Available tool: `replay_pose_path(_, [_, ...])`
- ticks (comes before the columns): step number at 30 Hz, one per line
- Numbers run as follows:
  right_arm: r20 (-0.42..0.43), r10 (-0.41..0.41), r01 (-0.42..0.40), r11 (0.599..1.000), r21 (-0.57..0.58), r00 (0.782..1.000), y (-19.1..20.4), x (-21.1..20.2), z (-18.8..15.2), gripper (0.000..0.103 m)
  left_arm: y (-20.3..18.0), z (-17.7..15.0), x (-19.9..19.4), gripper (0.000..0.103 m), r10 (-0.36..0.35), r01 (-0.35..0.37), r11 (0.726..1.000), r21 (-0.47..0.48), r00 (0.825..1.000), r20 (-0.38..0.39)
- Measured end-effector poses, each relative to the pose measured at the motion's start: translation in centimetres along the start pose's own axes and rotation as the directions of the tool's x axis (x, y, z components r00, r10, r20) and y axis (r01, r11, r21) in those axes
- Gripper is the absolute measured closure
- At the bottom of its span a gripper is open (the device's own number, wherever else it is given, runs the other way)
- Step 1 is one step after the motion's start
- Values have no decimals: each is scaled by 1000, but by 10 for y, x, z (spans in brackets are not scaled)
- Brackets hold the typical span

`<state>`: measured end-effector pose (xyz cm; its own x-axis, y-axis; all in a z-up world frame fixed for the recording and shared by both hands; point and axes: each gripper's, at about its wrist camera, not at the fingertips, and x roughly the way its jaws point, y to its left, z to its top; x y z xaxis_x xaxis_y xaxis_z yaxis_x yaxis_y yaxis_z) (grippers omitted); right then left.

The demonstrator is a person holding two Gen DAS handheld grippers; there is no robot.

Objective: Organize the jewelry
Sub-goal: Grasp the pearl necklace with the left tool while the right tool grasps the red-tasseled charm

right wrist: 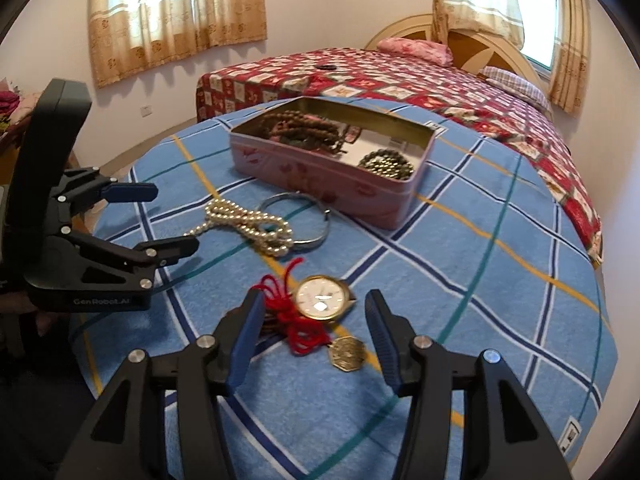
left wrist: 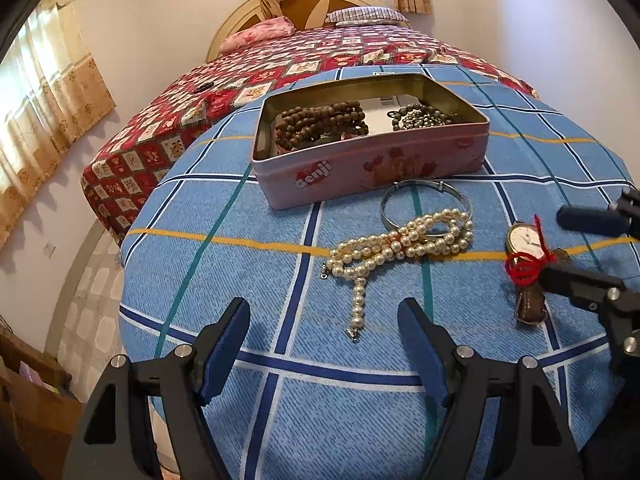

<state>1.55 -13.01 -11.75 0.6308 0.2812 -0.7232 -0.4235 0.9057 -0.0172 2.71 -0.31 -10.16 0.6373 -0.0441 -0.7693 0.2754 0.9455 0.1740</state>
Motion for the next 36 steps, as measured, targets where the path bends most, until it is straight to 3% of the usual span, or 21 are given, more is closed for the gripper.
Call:
replay_pose_path(2, [-16, 23, -23, 1000, 1, 1000, 0, 4, -2, 71, 3, 1, 1, 26, -1, 1, 1000, -13, 1000, -2])
replay_pose_path(3, [-15, 31, -31, 999, 6, 999, 0, 5, -2, 89, 4, 1, 1, 26, -2, 2, 1000, -16, 1000, -3])
replay_pose_path(4, [-15, 34, -34, 999, 9, 999, 0, 6, -2, 94, 5, 1, 2, 26, -2, 2, 1000, -20, 1000, -2])
replay_pose_path(15, [64, -44, 39, 997, 66, 997, -18, -13, 7, 97, 20, 6, 4, 26, -5, 4, 998, -67, 1000, -5])
replay_pose_path(25, [52, -104, 98, 988, 116, 993, -41, -13, 8, 97, 6, 18, 9, 26, -31, 31, 999, -29, 999, 24])
replay_pose_path(32, [39, -112, 106, 986, 127, 993, -46, -9, 5, 97, -3, 25, 28, 26, -98, 98, 995, -13, 995, -1])
replay_pose_path(33, [38, -110, 105, 986, 127, 993, -47, -9, 4, 97, -1, 25, 31, 28, -112, 111, 994, -22, 994, -13])
replay_pose_path(35, [37, -108, 102, 987, 127, 993, -47, -8, 3, 97, 2, 22, 31, 45, -149, 149, 988, -40, 989, -15])
replay_pose_path(36, [37, -108, 102, 986, 129, 993, -48, -9, 3, 97, 2, 21, 30, 61, -158, 157, 987, -39, 987, -13])
